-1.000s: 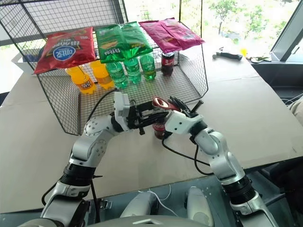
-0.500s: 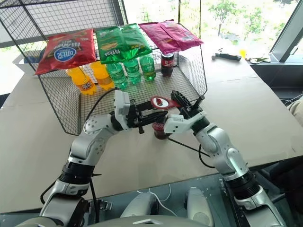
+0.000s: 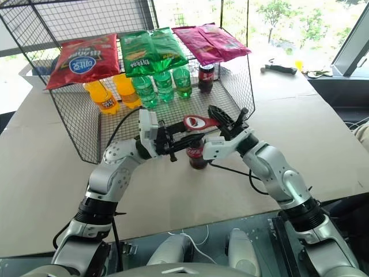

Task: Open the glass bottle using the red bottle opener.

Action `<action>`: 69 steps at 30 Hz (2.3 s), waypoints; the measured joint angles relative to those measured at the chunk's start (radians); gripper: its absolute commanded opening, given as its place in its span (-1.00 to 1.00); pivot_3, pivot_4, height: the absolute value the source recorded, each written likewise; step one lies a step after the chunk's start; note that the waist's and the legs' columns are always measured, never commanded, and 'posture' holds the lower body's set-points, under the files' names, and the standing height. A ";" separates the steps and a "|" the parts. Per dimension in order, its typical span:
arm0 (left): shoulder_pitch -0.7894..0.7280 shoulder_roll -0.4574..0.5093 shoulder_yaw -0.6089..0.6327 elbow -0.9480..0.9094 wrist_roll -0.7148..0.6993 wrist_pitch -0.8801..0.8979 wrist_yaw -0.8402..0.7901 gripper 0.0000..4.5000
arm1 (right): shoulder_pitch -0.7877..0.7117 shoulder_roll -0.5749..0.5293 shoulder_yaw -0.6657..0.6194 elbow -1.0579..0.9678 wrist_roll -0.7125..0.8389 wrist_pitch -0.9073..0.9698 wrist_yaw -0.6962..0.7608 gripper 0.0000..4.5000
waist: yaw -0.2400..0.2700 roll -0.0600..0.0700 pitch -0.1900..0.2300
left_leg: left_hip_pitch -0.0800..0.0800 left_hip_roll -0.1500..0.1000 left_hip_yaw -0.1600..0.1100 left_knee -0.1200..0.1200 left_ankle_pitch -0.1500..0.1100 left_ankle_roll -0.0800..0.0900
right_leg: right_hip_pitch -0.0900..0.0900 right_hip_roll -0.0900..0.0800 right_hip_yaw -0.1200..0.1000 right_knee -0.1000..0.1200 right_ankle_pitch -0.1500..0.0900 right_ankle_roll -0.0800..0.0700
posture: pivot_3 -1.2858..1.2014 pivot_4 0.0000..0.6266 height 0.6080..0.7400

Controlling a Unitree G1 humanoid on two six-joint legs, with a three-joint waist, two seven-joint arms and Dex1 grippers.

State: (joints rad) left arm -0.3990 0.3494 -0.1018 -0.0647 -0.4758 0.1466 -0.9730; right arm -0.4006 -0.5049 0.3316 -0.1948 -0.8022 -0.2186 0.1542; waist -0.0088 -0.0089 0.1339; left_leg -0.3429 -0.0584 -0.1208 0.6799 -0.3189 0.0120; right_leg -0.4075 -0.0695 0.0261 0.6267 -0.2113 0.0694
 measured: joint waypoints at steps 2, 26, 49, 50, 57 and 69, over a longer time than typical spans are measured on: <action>0.000 -0.005 -0.004 0.001 0.000 -0.002 0.001 -0.32 | -0.001 -0.016 -0.004 -0.003 0.002 -0.008 0.004 -1.00 | 0.002 0.000 0.000 | -0.001 -0.001 -0.001 0.000 0.000 0.000 | 0.000 0.000 0.000 0.000 0.000 0.000 | 0.03 -0.52 1.00; -0.023 -0.041 -0.033 0.012 0.006 -0.006 0.018 -0.32 | -0.135 -0.240 -0.045 0.043 -0.045 -0.209 -0.056 -1.00 | 0.022 0.000 0.003 | -0.002 -0.001 0.000 -0.001 0.000 0.000 | 0.000 -0.001 -0.001 -0.002 0.000 0.000 | 0.03 -0.52 1.00; -0.007 -0.046 -0.024 0.001 0.003 -0.024 0.030 -0.32 | -0.048 -0.095 -0.156 0.053 0.182 -0.203 -0.067 -1.00 | 0.019 -0.001 0.003 | -0.002 0.000 0.001 -0.009 0.000 0.000 | -0.004 -0.001 0.001 -0.004 0.000 0.000 | 0.03 -0.52 1.00; -0.003 -0.043 -0.024 -0.006 0.003 -0.022 0.030 -0.32 | -0.005 -0.033 -0.173 0.049 0.276 -0.149 -0.030 -1.00 | 0.020 -0.002 0.003 | -0.001 0.002 0.000 -0.009 0.000 0.000 | -0.004 0.000 0.000 -0.004 0.000 0.000 | 0.03 -0.52 1.00; 0.008 -0.038 -0.017 -0.037 -0.003 0.009 0.040 -0.32 | 0.155 0.155 -0.199 0.005 0.583 0.161 0.107 -1.00 | 0.019 0.000 0.004 | -0.001 0.003 0.000 -0.010 0.000 0.000 | -0.004 0.000 0.000 -0.004 0.000 0.000 | 0.03 -0.52 1.00; 0.027 -0.011 -0.027 0.005 0.023 0.055 0.038 0.73 | 0.186 0.235 -0.226 -0.093 0.751 0.413 0.162 -1.00 | 0.014 0.003 0.009 | -0.004 0.001 0.000 -0.010 0.000 0.000 | -0.007 0.000 0.000 -0.004 0.000 0.000 | 0.03 -0.52 1.00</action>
State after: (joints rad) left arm -0.3721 0.3383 -0.1288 -0.0595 -0.4533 0.2015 -0.9348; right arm -0.2141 -0.2696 0.1061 -0.2877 -0.0511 0.1942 0.3167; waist 0.0052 -0.0061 0.1426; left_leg -0.3465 -0.0577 -0.1206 0.6697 -0.3188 0.0119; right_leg -0.4147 -0.0695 0.0258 0.6231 -0.2115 0.0691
